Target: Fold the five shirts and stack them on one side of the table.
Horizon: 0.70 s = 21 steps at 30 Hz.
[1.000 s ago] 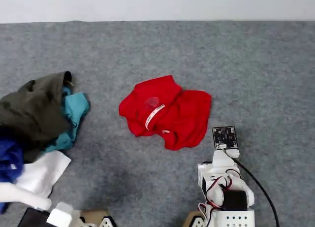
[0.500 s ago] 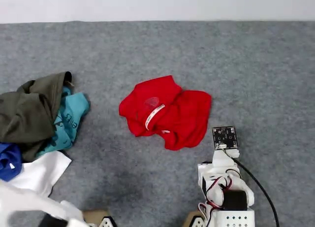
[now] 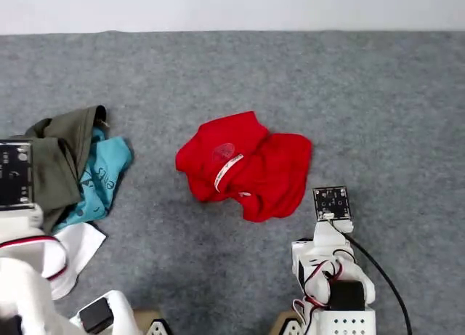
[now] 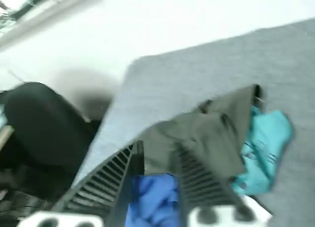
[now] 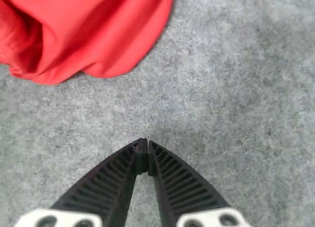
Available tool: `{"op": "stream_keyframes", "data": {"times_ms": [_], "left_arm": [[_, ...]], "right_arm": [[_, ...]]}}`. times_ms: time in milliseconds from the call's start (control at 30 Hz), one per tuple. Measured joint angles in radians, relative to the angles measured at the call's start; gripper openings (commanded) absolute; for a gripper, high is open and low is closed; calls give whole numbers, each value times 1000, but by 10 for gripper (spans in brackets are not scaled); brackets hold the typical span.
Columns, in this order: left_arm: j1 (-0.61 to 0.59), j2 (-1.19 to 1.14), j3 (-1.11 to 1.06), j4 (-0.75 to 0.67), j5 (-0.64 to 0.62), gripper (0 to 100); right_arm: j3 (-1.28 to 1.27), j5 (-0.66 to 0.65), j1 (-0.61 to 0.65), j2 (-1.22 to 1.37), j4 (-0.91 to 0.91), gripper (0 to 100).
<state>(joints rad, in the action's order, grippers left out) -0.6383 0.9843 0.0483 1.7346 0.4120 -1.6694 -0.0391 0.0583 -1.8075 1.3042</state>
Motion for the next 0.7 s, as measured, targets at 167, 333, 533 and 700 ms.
{"op": "stream_keyframes", "data": {"times_ms": [167,333,533,700], "left_arm": [[46,92,-164,0,-48,6],[95,176,-267,0,-106,6],[146,196,-361,0,-149,6],[150,196,-443,-6,-149,6]], "right_arm": [[0,0,0,0,0,9],[0,0,0,0,0,9],[0,0,8,0,0,9],[0,0,34,0,0,9]]}}
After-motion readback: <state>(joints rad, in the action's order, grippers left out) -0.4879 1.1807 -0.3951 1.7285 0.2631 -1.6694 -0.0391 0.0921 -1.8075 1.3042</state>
